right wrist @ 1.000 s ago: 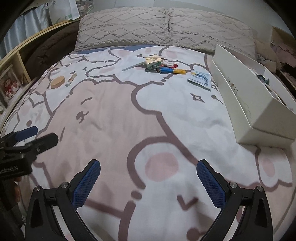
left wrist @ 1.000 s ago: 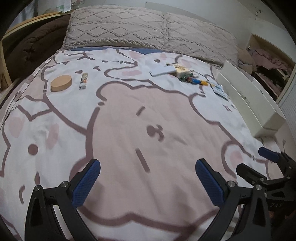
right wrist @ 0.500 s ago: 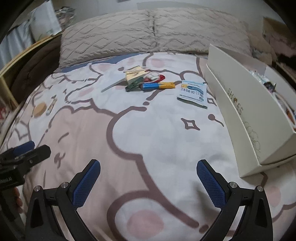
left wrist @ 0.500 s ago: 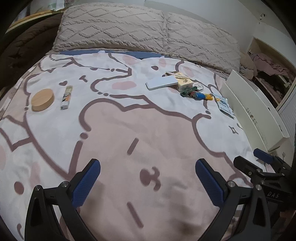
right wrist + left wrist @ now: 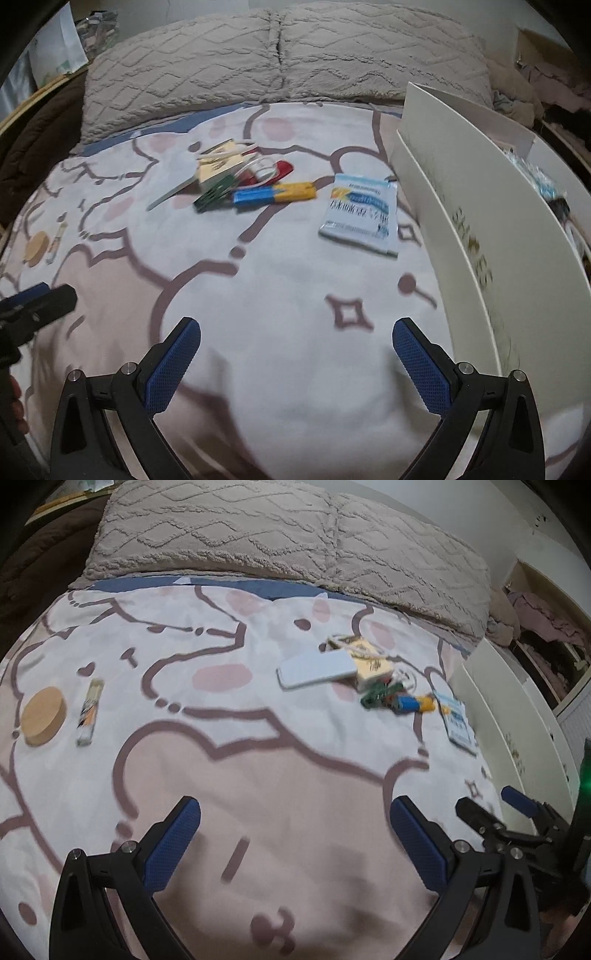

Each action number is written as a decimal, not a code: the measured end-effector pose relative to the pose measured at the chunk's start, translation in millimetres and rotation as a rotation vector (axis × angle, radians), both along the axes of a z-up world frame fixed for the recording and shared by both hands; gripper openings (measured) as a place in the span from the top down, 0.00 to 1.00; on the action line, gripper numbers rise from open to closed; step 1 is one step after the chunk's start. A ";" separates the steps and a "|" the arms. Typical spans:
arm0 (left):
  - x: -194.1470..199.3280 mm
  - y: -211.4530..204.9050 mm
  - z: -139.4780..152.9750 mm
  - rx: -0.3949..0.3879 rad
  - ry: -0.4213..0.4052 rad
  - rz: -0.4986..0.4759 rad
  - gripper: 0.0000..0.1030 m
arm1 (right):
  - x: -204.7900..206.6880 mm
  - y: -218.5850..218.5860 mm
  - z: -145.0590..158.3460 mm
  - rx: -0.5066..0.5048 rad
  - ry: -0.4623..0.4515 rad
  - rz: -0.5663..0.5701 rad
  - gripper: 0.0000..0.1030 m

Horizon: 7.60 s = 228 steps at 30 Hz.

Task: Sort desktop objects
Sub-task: 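Move both tools toward the scattered items near the white shoe box, then close left tool on white rectangular box while right tool closes on blue sachet, then lift white box with left tool while right tool lifts the blue sachet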

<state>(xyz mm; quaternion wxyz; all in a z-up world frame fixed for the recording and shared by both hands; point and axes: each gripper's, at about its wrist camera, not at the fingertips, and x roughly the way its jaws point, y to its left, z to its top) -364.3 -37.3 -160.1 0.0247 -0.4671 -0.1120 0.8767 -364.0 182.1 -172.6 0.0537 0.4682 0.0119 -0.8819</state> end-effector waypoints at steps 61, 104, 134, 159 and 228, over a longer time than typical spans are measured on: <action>-142.3 0.7 -56.1 -0.094 0.034 0.124 0.00 | -92.6 -2.8 -49.3 0.181 0.090 -0.208 0.00; -122.5 -14.0 -59.7 0.005 0.128 0.187 0.16 | -65.5 -2.1 -42.3 0.027 0.162 -0.121 0.39; -59.3 0.9 -57.1 0.024 0.152 0.142 0.16 | -59.8 10.2 -33.7 -0.105 0.036 -0.126 0.13; -56.8 11.1 -60.5 -0.023 0.131 0.120 0.06 | -66.6 15.6 -37.9 -0.093 0.048 -0.122 0.38; -1.2 12.0 -49.4 0.056 0.160 0.171 0.15 | 23.0 16.3 -27.0 -0.093 0.002 0.032 0.54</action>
